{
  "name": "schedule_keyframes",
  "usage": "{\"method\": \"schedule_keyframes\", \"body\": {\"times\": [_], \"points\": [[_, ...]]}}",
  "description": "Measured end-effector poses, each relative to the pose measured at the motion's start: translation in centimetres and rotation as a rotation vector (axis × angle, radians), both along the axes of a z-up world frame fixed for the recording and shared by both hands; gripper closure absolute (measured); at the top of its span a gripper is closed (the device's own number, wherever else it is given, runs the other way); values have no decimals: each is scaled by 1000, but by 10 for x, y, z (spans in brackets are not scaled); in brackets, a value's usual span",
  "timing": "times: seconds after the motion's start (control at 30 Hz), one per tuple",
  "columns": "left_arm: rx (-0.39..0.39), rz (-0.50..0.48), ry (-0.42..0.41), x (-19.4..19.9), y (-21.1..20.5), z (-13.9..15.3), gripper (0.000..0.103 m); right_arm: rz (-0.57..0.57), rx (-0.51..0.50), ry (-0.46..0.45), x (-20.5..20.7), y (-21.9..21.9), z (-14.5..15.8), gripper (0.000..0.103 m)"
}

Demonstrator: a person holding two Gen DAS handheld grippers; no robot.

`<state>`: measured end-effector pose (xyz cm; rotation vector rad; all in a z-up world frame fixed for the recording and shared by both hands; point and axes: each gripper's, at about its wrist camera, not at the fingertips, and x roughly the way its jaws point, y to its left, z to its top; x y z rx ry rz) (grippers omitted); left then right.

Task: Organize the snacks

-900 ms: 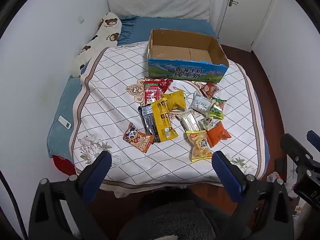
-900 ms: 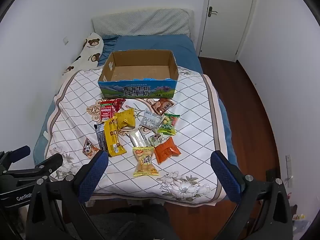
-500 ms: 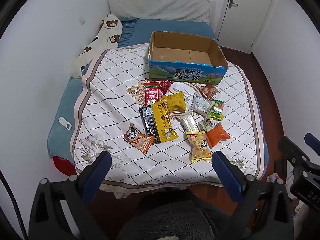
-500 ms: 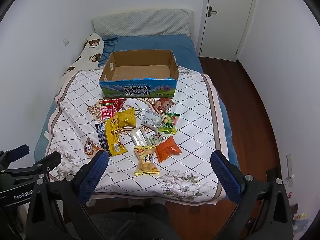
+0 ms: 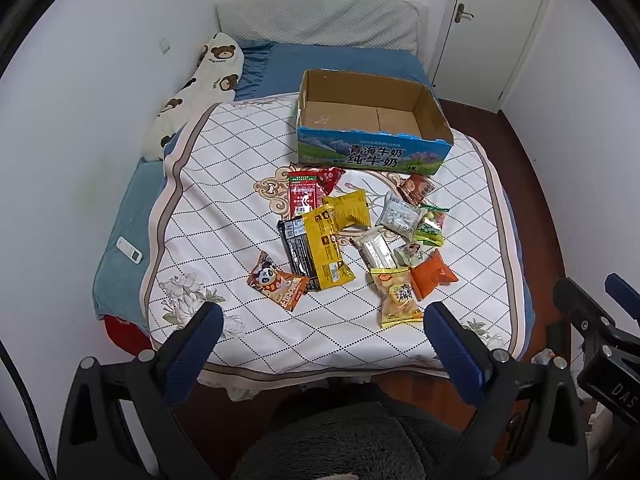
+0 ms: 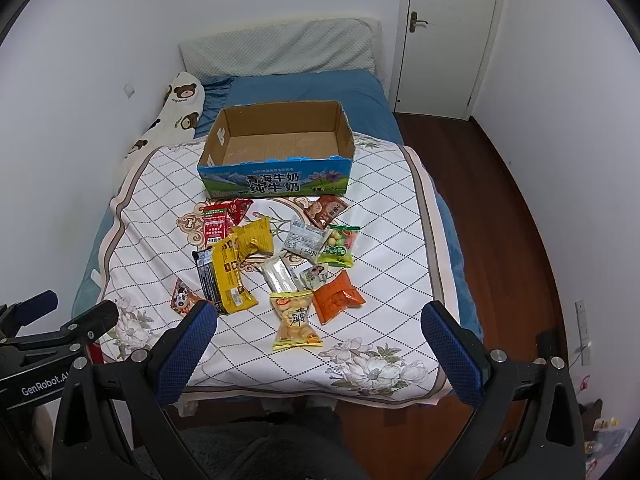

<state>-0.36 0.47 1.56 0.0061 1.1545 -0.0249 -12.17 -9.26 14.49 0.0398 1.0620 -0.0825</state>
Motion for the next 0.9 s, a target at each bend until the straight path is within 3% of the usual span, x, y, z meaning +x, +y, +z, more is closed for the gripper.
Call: {"method": "schedule_keyframes", "body": {"times": [0.9], "points": [[-2,-2,-27,-4,2,6,0,-7,10,-22,-2,0,4,0]]}}
